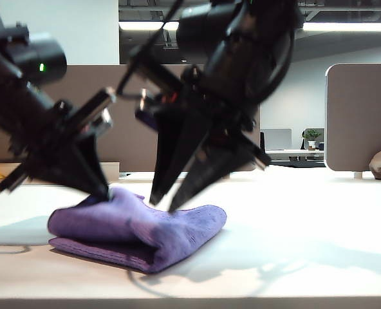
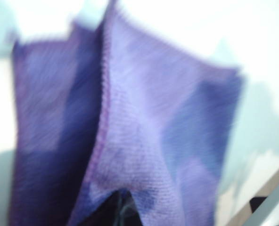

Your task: Fold the bottom of the cloth upward, then fold it vertically to form a square shape.

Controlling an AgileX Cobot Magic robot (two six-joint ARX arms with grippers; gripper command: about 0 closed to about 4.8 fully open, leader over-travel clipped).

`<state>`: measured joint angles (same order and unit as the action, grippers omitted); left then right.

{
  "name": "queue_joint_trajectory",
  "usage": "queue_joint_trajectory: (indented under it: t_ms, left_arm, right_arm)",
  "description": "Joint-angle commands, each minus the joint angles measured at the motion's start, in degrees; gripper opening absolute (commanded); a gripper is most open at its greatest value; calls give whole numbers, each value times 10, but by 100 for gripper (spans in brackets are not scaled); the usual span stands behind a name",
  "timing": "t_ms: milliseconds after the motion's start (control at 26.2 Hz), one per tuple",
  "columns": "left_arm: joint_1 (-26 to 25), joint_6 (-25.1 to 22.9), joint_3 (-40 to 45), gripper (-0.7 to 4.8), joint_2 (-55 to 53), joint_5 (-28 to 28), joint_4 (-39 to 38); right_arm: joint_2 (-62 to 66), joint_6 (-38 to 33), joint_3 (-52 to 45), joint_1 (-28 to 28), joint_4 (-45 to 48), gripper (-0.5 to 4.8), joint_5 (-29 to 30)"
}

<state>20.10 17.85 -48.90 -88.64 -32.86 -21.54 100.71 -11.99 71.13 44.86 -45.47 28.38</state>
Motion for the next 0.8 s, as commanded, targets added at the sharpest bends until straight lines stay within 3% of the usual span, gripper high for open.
queue_joint_trajectory:
  t_ms: [38, 191, 420, 649, 802]
  left_arm:
    - [0, 18, -21, -3, 32, 10, 5]
    - [0, 35, -21, -4, 46, 50, -19]
    - [0, -10, -21, -3, 45, 70, -87]
    - [0, -14, -21, -4, 75, 69, -79]
    - [0, 7, -21, -4, 180, 89, -55]
  right_arm:
    - [-15, 1, 0, -2, 9, 29, -4]
    - [-15, 2, 0, -2, 7, 20, -2]
    - [-15, 3, 0, -1, 9, 21, -2]
    - [-26, 29, 0, -1, 10, -6, -2]
    - [-90, 42, 0, -2, 51, -5, -30]
